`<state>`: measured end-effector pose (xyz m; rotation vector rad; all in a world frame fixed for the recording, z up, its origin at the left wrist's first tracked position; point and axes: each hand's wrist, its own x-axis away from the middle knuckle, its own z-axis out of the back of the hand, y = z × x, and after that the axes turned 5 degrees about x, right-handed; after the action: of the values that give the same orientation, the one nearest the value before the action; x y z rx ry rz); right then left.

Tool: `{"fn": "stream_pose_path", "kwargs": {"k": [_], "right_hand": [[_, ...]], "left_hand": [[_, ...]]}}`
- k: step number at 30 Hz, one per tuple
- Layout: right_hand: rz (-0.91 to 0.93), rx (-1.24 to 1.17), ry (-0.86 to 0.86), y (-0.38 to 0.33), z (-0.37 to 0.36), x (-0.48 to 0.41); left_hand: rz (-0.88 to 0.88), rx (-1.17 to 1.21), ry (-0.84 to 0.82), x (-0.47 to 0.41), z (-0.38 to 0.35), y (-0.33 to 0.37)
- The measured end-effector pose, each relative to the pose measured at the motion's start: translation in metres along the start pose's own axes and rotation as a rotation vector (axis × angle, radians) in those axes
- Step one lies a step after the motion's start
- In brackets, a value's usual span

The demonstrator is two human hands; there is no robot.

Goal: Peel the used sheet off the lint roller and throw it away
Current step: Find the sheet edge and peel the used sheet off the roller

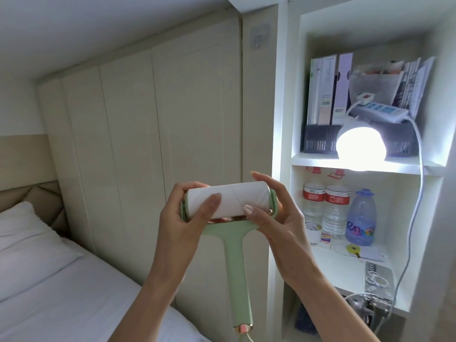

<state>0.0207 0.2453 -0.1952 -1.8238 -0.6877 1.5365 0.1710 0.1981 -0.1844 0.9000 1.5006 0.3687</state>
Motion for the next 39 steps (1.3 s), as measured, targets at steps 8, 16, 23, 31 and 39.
{"fn": "stream_pose_path", "kwargs": {"k": [8,16,23,31,39], "right_hand": [[-0.063,-0.162,-0.103,-0.003,-0.007,0.004],[-0.098,-0.213,-0.109,-0.008,-0.015,0.003],[-0.109,-0.178,-0.055,-0.011,-0.016,-0.002],[-0.125,-0.234,-0.045,-0.015,-0.012,-0.005],[-0.085,-0.309,-0.145,-0.011,-0.014,-0.003]], "left_hand": [[-0.088,-0.060,-0.018,0.007,0.010,0.008],[-0.110,-0.038,-0.017,0.004,0.017,0.012],[-0.145,-0.065,-0.031,0.003,0.014,0.013],[-0.179,-0.079,-0.077,0.001,0.014,0.010],[-0.174,-0.078,-0.049,-0.003,0.015,0.009]]}}
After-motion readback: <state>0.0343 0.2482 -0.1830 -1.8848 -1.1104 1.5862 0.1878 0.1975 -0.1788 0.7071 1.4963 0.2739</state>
